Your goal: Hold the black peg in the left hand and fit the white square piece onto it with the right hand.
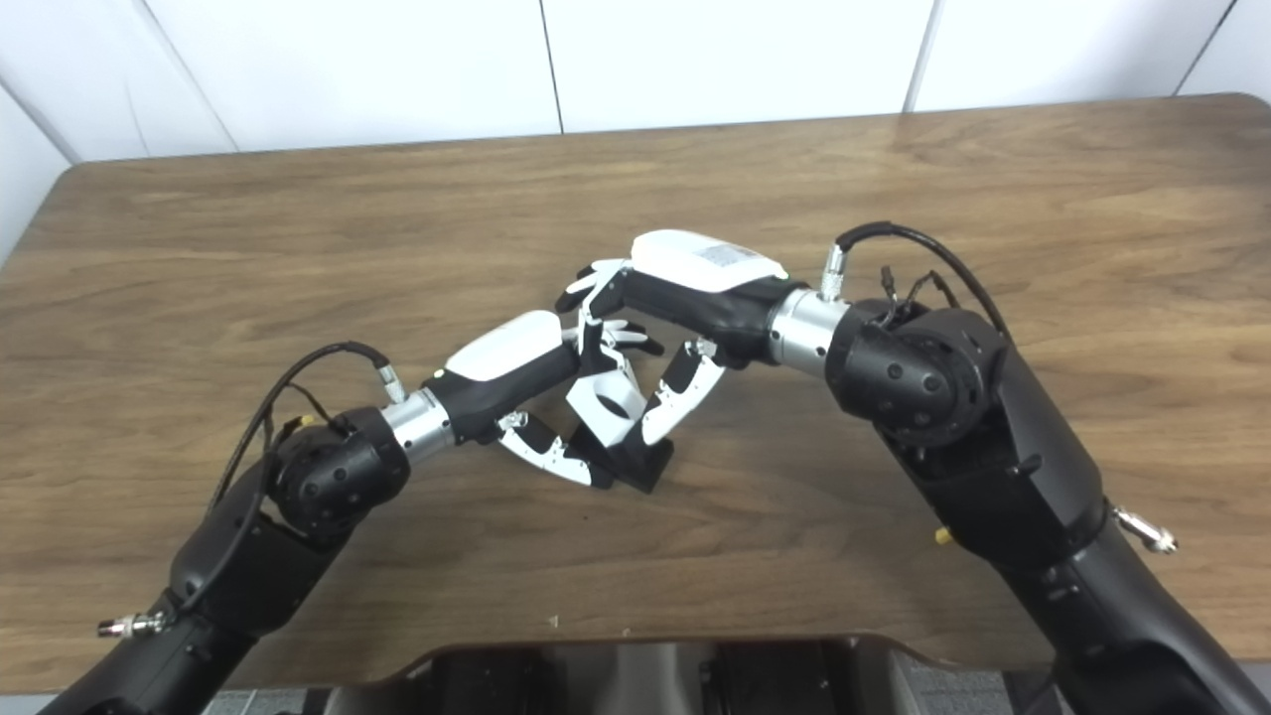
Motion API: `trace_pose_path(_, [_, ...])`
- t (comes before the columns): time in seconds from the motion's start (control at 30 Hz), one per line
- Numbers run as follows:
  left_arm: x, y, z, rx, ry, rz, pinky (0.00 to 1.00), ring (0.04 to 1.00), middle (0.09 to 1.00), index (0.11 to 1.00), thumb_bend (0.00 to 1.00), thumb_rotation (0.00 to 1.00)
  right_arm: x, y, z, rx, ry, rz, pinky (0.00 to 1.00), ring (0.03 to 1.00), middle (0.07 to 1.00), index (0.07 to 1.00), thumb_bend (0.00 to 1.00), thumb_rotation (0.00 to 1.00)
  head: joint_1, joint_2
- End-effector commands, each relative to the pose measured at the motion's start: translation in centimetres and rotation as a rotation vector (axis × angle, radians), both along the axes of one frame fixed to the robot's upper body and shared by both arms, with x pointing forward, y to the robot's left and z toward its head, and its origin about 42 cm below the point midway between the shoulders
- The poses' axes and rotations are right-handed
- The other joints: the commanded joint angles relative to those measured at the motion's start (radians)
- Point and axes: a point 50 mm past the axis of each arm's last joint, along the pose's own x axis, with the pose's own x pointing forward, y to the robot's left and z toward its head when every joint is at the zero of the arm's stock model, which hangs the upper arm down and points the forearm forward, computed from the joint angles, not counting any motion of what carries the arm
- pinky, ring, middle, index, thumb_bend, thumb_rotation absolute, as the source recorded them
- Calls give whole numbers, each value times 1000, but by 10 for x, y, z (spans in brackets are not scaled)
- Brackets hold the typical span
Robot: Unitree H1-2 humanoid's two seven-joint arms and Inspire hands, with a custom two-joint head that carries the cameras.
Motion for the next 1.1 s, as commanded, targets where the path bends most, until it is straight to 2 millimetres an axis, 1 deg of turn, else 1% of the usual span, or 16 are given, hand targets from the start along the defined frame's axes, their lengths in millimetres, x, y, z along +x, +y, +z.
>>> trace_pose_path(0.0, [-8, 13, -27, 136, 110, 14, 848, 944, 889, 492, 521, 77, 0, 5, 25, 11, -91, 44, 912, 946, 862, 479, 522, 145, 1, 1])
trace_pose_path(0.1, [-8, 14, -26, 133, 116, 16, 852, 946, 889, 491, 521, 76, -1, 5, 26, -1, -99, 48, 916, 947, 862, 479, 523, 145, 1, 2])
trace_pose_path(0.2, [-7, 15, -26, 138, 115, 17, 854, 946, 891, 491, 521, 76, 0, 1, 31, -29, -120, 61, 948, 955, 860, 479, 523, 143, -8, 0])
trace_pose_path(0.43, [-7, 17, -26, 147, 116, 17, 861, 945, 891, 491, 521, 76, 5, -3, 61, -103, -235, 92, 988, 971, 871, 478, 523, 144, -20, -2])
trace_pose_path(0.63, [-7, 15, -28, 146, 126, 23, 869, 945, 892, 491, 522, 76, 7, -2, 76, -112, -297, 109, 992, 968, 864, 478, 522, 144, -20, -6])
trace_pose_path(0.77, [-8, 15, -28, 150, 127, 23, 883, 948, 892, 491, 522, 76, 8, 0, 79, -102, -307, 116, 999, 966, 860, 478, 521, 144, -17, -4])
trace_pose_path(0.87, [-8, 15, -28, 147, 131, 25, 885, 951, 893, 491, 521, 76, 8, 1, 79, -97, -308, 118, 984, 961, 855, 478, 521, 144, -16, -2])
trace_pose_path(1.07, [-9, 15, -28, 141, 130, 23, 872, 948, 892, 491, 522, 75, 6, 3, 77, -102, -299, 121, 978, 961, 858, 478, 521, 145, -10, 1])
